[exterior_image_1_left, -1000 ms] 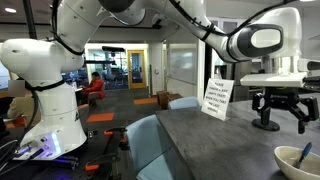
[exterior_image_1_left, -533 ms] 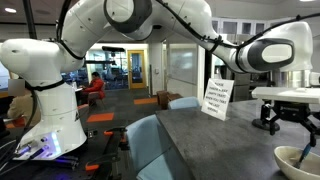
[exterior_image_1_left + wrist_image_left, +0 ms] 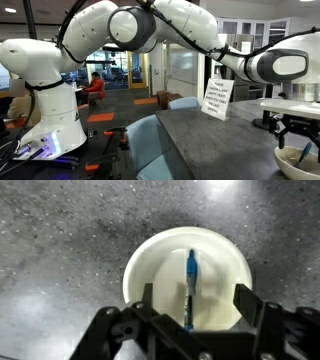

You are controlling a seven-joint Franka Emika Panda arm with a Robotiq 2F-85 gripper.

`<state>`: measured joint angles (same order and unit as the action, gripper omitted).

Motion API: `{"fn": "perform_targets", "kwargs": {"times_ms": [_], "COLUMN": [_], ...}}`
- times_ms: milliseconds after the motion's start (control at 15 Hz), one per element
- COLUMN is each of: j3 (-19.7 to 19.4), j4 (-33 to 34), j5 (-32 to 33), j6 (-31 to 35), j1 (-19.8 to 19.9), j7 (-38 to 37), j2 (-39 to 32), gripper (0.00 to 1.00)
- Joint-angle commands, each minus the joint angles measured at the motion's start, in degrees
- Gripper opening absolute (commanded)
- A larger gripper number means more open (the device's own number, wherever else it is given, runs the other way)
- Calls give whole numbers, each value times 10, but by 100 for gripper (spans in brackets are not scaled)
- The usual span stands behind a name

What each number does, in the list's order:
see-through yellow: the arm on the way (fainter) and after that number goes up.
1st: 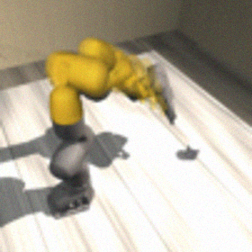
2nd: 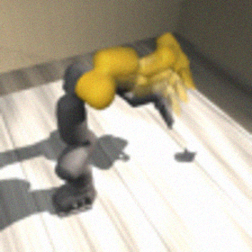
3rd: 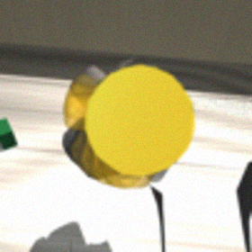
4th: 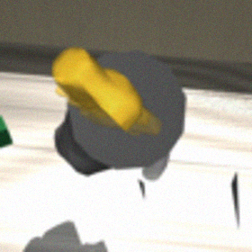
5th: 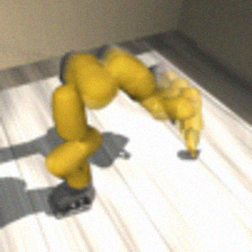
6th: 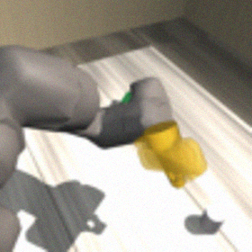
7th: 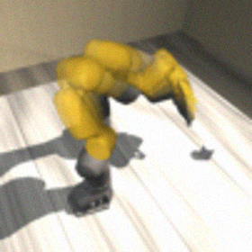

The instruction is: Remove the pen from the bowl

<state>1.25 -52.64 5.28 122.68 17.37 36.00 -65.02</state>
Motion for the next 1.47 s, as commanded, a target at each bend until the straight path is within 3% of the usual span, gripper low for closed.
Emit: {"fn": "perform_targets", "kwargs": {"times_ms": [0,867,1000,1067,1400], "j3": [11,12,17,18,17], "j4": [70,187,190,196,207], "j5": [-10,-14,-8,-8,-5], "j6": [-50,-119,-120,-121,-116], "j1": [4,3,4,3,2], "j7": [21,17,13,12,9], "j2": [-40,-118,-122,-127,-133], "gripper": [84,68,55,41,2]}}
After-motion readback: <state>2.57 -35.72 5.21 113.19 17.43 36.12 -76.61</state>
